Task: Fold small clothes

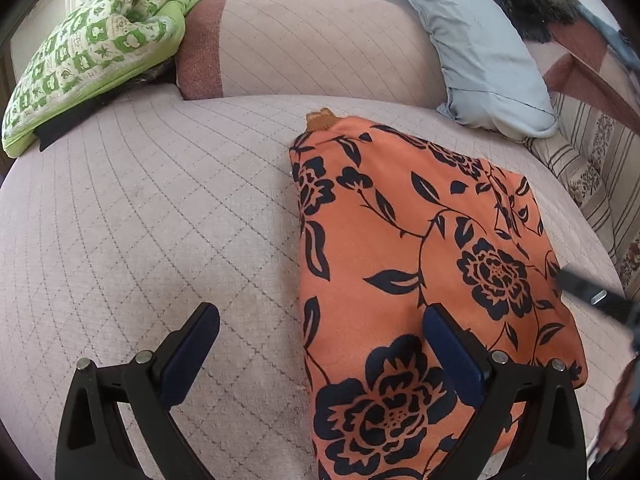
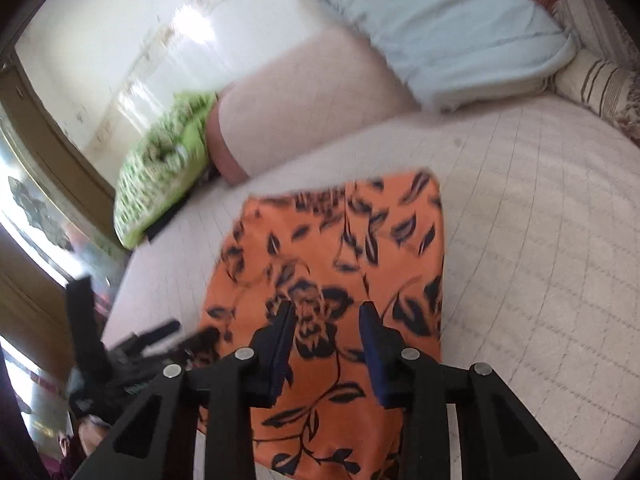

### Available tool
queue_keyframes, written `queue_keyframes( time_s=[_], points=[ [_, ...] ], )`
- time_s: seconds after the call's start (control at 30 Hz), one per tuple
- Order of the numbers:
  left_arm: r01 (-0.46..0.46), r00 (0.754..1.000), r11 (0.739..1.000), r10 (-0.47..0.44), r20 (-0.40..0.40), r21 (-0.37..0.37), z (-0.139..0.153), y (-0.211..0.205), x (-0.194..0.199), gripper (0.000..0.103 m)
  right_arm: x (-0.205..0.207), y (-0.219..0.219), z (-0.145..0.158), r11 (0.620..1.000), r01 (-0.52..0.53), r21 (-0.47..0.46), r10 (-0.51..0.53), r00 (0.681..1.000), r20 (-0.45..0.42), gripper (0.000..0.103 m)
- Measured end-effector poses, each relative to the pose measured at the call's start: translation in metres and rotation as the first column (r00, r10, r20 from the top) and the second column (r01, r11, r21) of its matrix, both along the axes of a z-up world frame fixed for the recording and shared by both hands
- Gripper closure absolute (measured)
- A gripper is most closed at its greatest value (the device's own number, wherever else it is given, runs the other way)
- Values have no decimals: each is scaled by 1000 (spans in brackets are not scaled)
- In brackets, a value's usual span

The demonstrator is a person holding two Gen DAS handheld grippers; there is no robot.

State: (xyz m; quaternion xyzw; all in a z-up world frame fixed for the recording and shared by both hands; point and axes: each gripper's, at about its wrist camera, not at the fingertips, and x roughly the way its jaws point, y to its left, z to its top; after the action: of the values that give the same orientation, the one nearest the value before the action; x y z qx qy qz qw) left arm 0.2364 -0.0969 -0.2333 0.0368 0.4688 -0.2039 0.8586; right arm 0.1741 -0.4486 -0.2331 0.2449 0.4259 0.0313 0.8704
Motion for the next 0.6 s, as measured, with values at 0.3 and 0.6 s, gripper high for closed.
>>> queue_keyframes(
  time_s=[0.3, 0.6],
  points=[
    [33, 997, 999, -33, -69, -6, -11, -2, 2, 2, -3, -23, -10, 992, 65, 105, -61, 997, -40, 66],
    [33, 998, 999, -31, -47, 23, -9, -6, 3, 2, -16, -69, -8, 969, 197, 149, -194, 980, -32, 33]
  ],
)
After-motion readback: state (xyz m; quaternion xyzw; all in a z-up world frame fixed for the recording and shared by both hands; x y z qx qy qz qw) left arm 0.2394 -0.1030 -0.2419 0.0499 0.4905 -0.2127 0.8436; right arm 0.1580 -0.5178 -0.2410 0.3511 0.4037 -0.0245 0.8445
